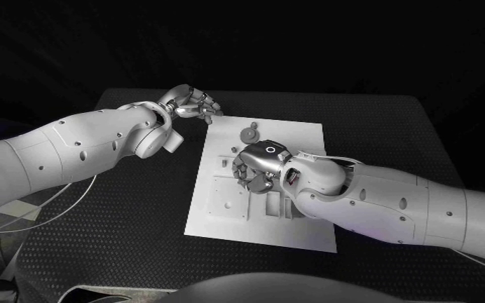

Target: Assemble the parts on the task board

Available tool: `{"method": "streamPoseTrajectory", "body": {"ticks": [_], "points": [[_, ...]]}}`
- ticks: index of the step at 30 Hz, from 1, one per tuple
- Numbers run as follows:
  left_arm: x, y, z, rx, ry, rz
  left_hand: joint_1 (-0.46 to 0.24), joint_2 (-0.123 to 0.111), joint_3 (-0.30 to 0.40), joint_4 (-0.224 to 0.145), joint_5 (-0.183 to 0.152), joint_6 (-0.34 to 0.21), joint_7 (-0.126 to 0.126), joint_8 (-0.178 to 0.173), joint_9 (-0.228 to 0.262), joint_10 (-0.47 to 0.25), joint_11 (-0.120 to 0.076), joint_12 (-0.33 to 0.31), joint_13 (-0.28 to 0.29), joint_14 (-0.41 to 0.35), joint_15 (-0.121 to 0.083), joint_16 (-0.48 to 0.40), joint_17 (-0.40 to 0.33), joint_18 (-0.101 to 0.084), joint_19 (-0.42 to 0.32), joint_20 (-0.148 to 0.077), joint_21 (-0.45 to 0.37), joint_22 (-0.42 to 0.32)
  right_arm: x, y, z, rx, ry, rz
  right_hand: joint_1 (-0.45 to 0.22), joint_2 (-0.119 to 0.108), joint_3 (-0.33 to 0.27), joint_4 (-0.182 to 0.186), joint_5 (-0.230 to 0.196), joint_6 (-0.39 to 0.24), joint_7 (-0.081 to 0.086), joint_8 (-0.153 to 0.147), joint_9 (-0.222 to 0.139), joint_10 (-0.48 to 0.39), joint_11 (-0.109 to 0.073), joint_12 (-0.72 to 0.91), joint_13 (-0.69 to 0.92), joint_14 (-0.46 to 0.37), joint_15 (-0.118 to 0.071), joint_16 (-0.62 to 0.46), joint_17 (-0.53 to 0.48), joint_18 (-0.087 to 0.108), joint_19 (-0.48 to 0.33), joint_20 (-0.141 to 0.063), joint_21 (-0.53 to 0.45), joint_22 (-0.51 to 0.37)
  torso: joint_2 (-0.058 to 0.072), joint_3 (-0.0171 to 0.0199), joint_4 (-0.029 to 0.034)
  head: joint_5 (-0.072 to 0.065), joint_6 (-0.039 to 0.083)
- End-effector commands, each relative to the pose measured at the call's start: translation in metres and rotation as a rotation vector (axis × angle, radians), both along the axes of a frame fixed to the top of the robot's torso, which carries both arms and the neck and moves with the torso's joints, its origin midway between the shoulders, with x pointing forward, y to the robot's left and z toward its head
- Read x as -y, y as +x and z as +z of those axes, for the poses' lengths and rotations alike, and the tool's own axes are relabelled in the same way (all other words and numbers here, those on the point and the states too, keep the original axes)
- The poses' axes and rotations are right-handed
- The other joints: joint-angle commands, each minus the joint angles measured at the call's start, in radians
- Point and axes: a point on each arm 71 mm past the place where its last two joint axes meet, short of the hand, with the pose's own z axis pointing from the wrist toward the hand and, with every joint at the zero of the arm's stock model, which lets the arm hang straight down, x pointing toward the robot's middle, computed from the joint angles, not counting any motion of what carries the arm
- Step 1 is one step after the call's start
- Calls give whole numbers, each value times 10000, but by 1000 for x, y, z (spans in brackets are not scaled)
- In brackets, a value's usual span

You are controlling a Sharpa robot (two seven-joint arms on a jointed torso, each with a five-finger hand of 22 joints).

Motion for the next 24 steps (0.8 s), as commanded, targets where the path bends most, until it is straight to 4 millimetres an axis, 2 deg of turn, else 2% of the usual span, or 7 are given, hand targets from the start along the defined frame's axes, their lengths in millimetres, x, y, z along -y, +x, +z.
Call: {"method": "streamPoseTrajectory", "body": {"ticks": [1,24], "points": [[3,0,1,33,-51,-140,49,8,-39,5,45,-57,6,12,-15,42,33,-48,-10,68,31,-63,12,17,66,-5,5,-11,-1,-2,-2,-63,-237,209,-17,96,53,-14,28,-22,22,64,19,61,-29,-45,11,-6,-49,-14,11,532,-21,-66,60,208,-12,-3,-20,30,-7],[3,-1,1,6,-56,-174,46,11,-44,6,44,-53,5,17,-18,43,34,-50,-13,73,32,-90,41,15,66,-5,3,-16,0,-5,-17,-239,-484,185,-43,117,45,-14,31,-37,29,56,38,62,-25,-58,18,-12,-45,-17,27,532,-34,-62,63,207,-9,4,-20,36,-70]]}}
